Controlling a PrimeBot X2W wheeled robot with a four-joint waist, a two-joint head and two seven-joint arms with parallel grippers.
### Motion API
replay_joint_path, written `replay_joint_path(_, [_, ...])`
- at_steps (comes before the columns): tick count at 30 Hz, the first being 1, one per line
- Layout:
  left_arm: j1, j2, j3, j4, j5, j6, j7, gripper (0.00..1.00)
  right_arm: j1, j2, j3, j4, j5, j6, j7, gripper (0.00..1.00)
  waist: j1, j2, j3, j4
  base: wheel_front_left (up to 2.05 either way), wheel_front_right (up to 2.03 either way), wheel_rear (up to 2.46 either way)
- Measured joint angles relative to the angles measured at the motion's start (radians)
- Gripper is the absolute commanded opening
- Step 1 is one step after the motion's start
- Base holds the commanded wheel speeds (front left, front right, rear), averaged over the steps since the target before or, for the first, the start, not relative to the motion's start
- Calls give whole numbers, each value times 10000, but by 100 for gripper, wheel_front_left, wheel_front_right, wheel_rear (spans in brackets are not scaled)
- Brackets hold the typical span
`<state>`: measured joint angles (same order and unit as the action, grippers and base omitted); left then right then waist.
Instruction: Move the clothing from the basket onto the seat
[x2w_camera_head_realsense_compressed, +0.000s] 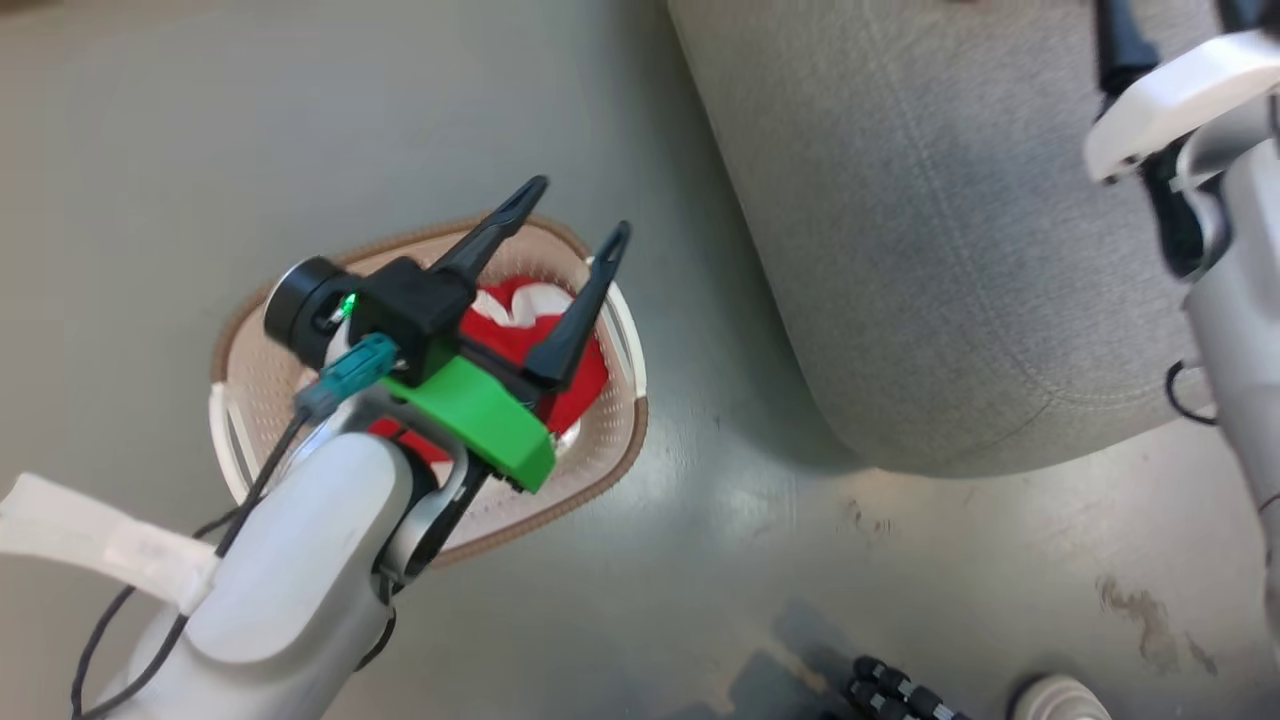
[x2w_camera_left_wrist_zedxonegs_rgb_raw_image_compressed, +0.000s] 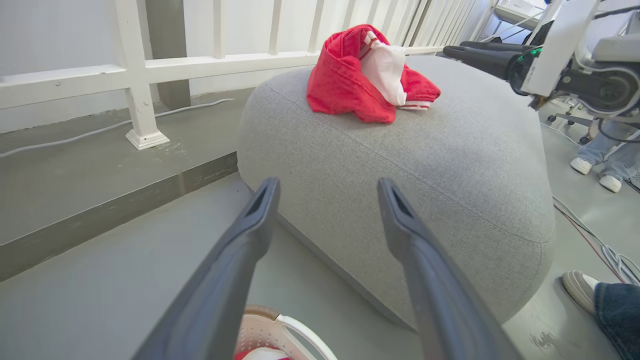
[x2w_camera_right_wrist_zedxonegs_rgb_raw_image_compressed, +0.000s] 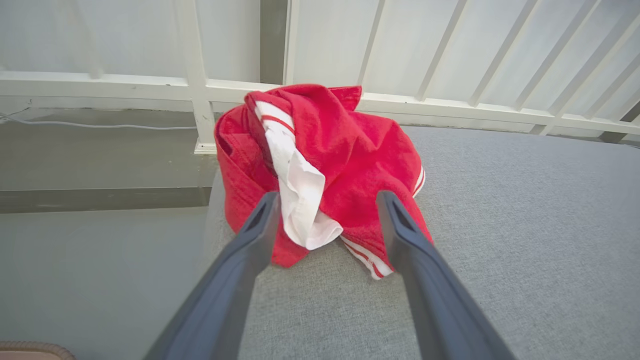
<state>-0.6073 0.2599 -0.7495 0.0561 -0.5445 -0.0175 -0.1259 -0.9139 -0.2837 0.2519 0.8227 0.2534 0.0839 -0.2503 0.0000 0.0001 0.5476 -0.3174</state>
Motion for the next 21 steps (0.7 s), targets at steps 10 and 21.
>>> replay_joint_path(10, [779, 8, 876, 683, -550, 401, -882, 100, 802, 483, -19, -953, 12, 36, -13, 100, 0, 0, -1268, 306, 0, 0, 0])
replay_joint_path(21, [2232, 58, 1818, 1417, -821, 899, -1174, 100, 2514, 1074, 31, -1881, -92, -79, -15, 100, 0, 0, -2670, 1241, 0, 0, 0])
